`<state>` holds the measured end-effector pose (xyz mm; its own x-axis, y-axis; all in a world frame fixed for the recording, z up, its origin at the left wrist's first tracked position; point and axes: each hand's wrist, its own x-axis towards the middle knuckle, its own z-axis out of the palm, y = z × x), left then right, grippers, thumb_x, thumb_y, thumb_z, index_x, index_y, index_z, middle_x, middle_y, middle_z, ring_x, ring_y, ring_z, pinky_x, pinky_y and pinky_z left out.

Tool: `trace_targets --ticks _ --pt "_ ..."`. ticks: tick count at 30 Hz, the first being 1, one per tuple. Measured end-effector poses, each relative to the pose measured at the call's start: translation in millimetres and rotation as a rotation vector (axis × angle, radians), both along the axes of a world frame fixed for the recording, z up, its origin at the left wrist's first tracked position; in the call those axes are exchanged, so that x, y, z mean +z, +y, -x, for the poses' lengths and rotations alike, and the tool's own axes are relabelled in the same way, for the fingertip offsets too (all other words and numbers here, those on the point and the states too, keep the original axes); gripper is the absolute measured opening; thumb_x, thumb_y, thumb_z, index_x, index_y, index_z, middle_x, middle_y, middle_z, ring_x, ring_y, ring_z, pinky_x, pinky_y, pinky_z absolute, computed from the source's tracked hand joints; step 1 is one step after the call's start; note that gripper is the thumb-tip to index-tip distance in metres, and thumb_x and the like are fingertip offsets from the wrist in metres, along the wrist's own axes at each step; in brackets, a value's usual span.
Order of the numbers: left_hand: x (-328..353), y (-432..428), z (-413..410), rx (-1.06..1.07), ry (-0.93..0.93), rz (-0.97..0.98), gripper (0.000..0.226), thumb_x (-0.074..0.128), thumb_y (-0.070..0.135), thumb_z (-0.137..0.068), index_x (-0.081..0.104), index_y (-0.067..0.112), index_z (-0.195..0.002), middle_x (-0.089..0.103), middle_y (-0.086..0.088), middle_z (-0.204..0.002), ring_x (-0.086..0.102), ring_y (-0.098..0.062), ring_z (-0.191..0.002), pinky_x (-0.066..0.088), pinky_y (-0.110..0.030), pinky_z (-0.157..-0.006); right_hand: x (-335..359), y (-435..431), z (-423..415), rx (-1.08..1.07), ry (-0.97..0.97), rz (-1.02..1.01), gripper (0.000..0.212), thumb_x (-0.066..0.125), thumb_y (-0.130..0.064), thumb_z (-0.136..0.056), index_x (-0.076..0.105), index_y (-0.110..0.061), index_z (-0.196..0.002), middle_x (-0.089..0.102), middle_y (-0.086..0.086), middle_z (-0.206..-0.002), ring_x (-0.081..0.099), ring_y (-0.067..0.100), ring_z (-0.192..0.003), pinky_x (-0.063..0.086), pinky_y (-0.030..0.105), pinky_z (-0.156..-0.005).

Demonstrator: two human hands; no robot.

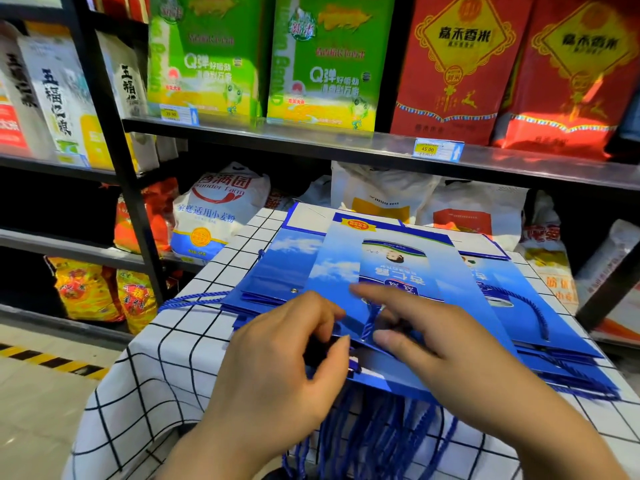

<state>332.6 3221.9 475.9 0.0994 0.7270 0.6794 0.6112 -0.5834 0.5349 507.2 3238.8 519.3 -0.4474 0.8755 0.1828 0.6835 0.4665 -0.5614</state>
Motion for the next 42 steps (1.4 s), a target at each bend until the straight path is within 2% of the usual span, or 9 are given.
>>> trace_targets --ticks 9,13,18,21,25,29,35,38,42 --pt "4.1 -4.6 5.6 0.009 0.282 -0.037 0.010 0.049 0.037 -0.080 0.055 0.030 -0.084 0.066 0.015 -0.073 0.064 -0.007 -0.071 0.046 -0.027 -0.059 -11.6 5.4 0.9 -0.233 0.070 -0.180 0.023 0.050 -0.034 -0.090 0.047 -0.037 -0.067 0.051 -0.020 -0.059 0.048 -0.001 -0.064 0.035 0.017 -0.055" --pt "10.0 -4.7 1.7 0.069 0.419 -0.010 0.029 0.046 0.057 -0.074 0.059 0.031 -0.074 0.058 0.016 -0.063 0.055 -0.004 -0.058 0.039 -0.018 -0.050 -11.1 -2.7 -0.6 -0.215 -0.049 -0.278 0.005 0.050 -0.039 -0.090 0.055 -0.039 -0.089 0.056 -0.024 -0.080 0.053 0.006 -0.080 0.044 0.023 -0.068" --pt "8.9 -3.9 0.3 0.084 0.300 0.060 0.027 0.047 0.056 -0.074 0.059 0.033 -0.079 0.060 0.019 -0.073 0.055 0.002 -0.065 0.043 -0.017 -0.052 -5.1 -19.2 4.5 -0.066 -0.303 -0.212 0.075 0.029 -0.067 -0.064 0.028 -0.047 -0.136 0.040 -0.034 -0.129 0.023 -0.010 -0.126 0.025 -0.001 -0.091" --pt "7.3 -2.3 2.6 0.078 0.119 0.034 0.022 0.050 0.050 -0.074 0.056 0.034 -0.088 0.061 0.020 -0.086 0.056 0.007 -0.074 0.045 -0.020 -0.063 -22.5 -18.9 22.4 -0.101 -0.395 -0.355 0.069 0.046 -0.059 -0.061 0.056 -0.029 -0.122 0.065 -0.016 -0.111 0.064 0.003 -0.098 0.051 0.018 -0.074" --pt "10.5 -6.9 7.2 0.136 -0.219 -0.130 0.014 0.050 0.029 -0.080 0.060 0.032 -0.089 0.062 0.020 -0.091 0.056 0.009 -0.093 0.043 -0.009 -0.080 -11.5 -12.8 28.9 -0.238 -0.297 -0.592 0.031 0.043 -0.048 -0.076 0.065 -0.030 -0.090 0.066 -0.014 -0.064 0.063 0.012 -0.053 0.040 0.024 -0.038" --pt "15.3 -8.2 0.5 0.060 -0.340 -0.062 0.019 0.048 0.030 -0.080 0.064 0.027 -0.091 0.064 0.019 -0.098 0.059 0.002 -0.097 0.044 -0.013 -0.083 18.1 -7.4 21.1 -0.342 0.162 -0.711 0.024 0.039 -0.037 -0.089 0.060 -0.026 -0.094 0.043 -0.008 -0.050 0.039 0.009 -0.049 0.029 0.020 -0.049" --pt "46.0 1.3 -43.1 -0.170 0.120 0.105 0.079 0.044 0.060 -0.071 0.022 0.035 -0.142 0.023 0.018 -0.150 0.014 0.005 -0.135 0.009 -0.006 -0.107 50.3 -10.8 22.8 -0.257 1.314 -0.483 0.023 0.042 -0.013 -0.096 0.060 -0.015 -0.084 0.069 -0.004 -0.078 0.065 0.012 -0.077 0.055 0.031 -0.071" --pt "53.6 11.4 -43.6 -0.026 0.250 -0.010 0.078 0.045 0.055 -0.069 0.028 0.025 -0.139 0.032 -0.004 -0.149 0.033 -0.018 -0.135 0.026 -0.033 -0.109 52.9 -6.2 24.1 -0.239 1.541 -0.248 0.032 0.034 0.006 -0.096 0.049 -0.016 -0.077 0.064 -0.017 -0.054 0.062 -0.009 -0.061 0.047 0.005 -0.059" --pt "53.5 21.7 -23.9 0.080 0.541 -0.009 0.070 0.042 0.053 -0.075 0.040 0.022 -0.138 0.040 -0.010 -0.144 0.043 -0.024 -0.130 0.037 -0.044 -0.102 28.6 -2.9 26.1 -0.252 1.720 0.016 0.026 0.035 0.007 -0.095 0.058 -0.006 -0.096 0.070 -0.007 -0.069 0.066 -0.003 -0.064 0.052 0.013 -0.056"
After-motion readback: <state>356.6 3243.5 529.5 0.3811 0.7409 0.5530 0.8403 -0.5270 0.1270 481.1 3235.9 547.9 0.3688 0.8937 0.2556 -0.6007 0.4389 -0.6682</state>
